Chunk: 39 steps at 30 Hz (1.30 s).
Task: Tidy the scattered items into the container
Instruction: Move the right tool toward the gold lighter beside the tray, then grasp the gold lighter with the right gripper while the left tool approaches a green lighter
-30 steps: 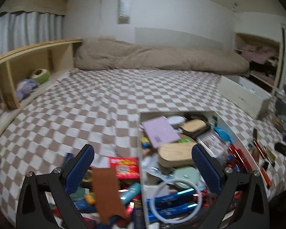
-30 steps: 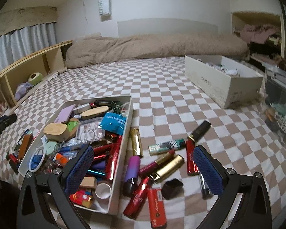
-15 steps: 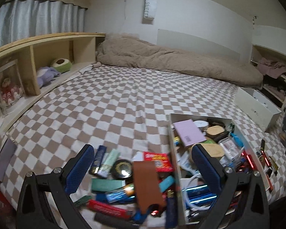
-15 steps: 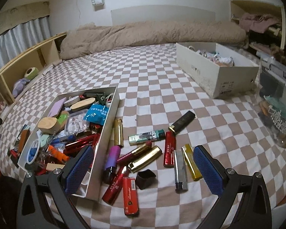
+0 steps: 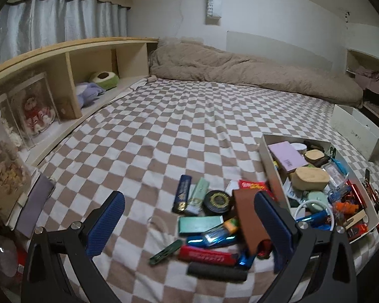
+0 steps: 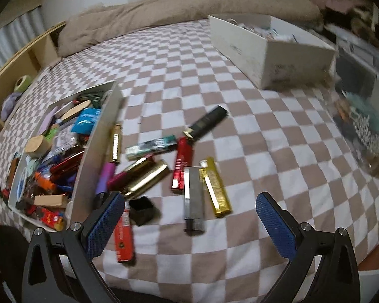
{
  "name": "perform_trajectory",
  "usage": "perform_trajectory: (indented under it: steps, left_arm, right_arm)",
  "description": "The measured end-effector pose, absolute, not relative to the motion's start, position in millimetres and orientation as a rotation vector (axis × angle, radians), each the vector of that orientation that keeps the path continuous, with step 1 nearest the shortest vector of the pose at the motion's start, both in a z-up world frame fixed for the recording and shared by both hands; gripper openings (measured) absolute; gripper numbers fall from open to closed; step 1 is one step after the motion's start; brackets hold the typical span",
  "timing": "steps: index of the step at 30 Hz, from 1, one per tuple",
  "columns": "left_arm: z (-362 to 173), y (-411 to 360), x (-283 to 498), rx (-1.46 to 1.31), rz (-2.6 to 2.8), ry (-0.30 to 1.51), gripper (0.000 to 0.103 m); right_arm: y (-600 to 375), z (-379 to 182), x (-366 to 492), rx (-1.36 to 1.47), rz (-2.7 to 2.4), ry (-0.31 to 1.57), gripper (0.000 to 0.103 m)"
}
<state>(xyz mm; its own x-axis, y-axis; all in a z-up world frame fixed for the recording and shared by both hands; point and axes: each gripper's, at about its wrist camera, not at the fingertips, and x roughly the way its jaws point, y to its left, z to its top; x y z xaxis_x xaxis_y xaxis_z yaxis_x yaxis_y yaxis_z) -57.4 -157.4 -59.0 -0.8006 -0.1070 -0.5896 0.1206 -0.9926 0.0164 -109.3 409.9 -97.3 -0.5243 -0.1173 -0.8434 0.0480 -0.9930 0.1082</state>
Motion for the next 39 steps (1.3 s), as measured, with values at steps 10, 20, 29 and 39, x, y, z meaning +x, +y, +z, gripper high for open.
perform_trajectory:
  steps: [10,20,29,39]
  left_arm:
    - [-84.7,-184.4,-44.8,1.046,-2.790,0.032,0.103]
    - [-112.1,-197.3,-38.3,1.196,-2.730,0.078,0.103]
    - [-125.4,-202.3,-36.9,1.245,-2.696,0.068,0.103]
    - [-139.8,-195.9,-39.6,1.281,-2.676,0.002,0.103]
  right_arm:
    - [442.1,-139.5,-124.9,1.715,-2.669,0.044,0.103]
    - [474.9,-158.8,-147.3,1.813,-2.709,0.018,0.103]
    - [492.4,-148.5,-153.3,1.729,-2.612,-0.464,0.103]
    - [460.0,-157.8,-177.0,1.780,-2.591,-0.482,0.103]
